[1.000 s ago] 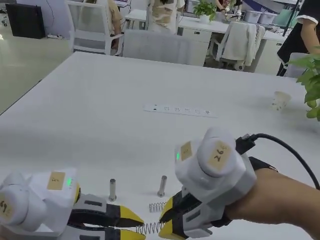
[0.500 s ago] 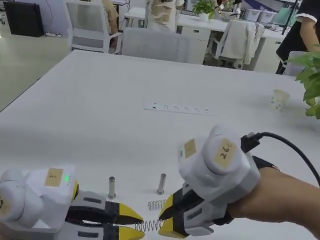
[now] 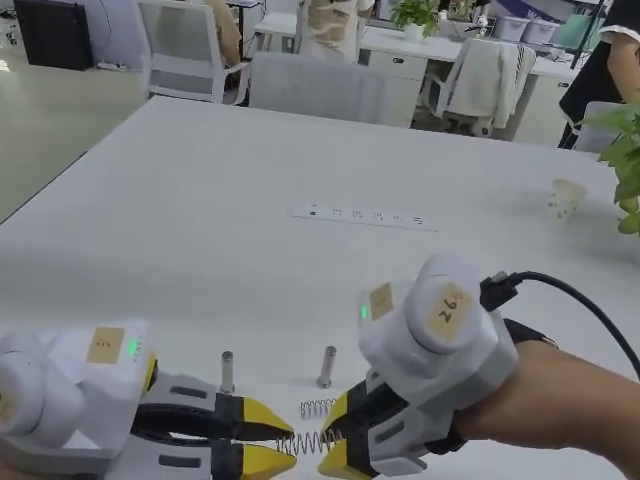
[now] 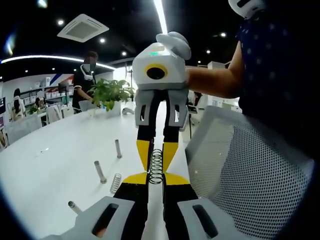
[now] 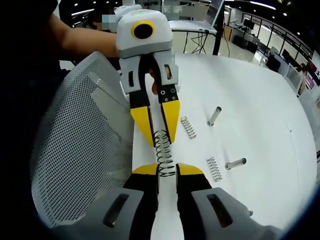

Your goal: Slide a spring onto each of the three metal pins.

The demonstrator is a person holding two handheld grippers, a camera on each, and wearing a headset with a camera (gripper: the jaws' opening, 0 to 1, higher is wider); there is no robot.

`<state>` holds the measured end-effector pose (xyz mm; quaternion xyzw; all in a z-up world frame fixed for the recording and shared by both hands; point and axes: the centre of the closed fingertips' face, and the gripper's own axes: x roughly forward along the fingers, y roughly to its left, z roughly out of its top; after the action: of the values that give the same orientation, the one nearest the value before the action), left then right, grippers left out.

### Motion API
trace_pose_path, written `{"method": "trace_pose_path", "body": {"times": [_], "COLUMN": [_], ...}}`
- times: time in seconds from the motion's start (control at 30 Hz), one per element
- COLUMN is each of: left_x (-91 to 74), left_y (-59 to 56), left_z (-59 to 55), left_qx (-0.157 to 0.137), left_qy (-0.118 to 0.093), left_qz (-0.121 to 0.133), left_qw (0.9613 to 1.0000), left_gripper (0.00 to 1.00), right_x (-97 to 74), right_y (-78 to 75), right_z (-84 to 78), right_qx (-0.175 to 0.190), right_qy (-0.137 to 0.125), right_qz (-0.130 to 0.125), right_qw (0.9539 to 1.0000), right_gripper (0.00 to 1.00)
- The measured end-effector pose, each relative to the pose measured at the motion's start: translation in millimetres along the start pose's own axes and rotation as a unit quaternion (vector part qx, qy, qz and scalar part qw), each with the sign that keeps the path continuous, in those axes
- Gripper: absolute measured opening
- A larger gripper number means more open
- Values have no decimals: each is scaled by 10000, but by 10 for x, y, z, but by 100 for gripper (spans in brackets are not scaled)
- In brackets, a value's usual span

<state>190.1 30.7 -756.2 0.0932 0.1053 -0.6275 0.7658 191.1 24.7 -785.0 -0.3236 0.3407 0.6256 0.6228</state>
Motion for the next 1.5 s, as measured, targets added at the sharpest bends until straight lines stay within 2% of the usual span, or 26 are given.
{"method": "trace_pose_path", "body": {"times": [0.27,0.77,1.1,1.5], "left_x": [10,26,46,53], "left_y": [-3,6,-17,-39], "left_z": [49,19,-7,-11], "left_qx": [16,42,116,106], "left_qy": [-60,3,64,63], "left_qz": [-4,12,-4,-46], "left_qw": [10000,10000,9999,9999], "left_gripper": [2,2,2,2], "right_x": [20,-26,-103,-111], "right_y": [3,8,64,106], "right_z": [-14,45,205,311], "right_qx": [11,3,-8,-68], "right_qy": [10,-36,-257,-262], "right_qz": [25,-19,18,57], "right_qw": [10000,10000,9997,9996], "right_gripper": [10,9,9,9]}}
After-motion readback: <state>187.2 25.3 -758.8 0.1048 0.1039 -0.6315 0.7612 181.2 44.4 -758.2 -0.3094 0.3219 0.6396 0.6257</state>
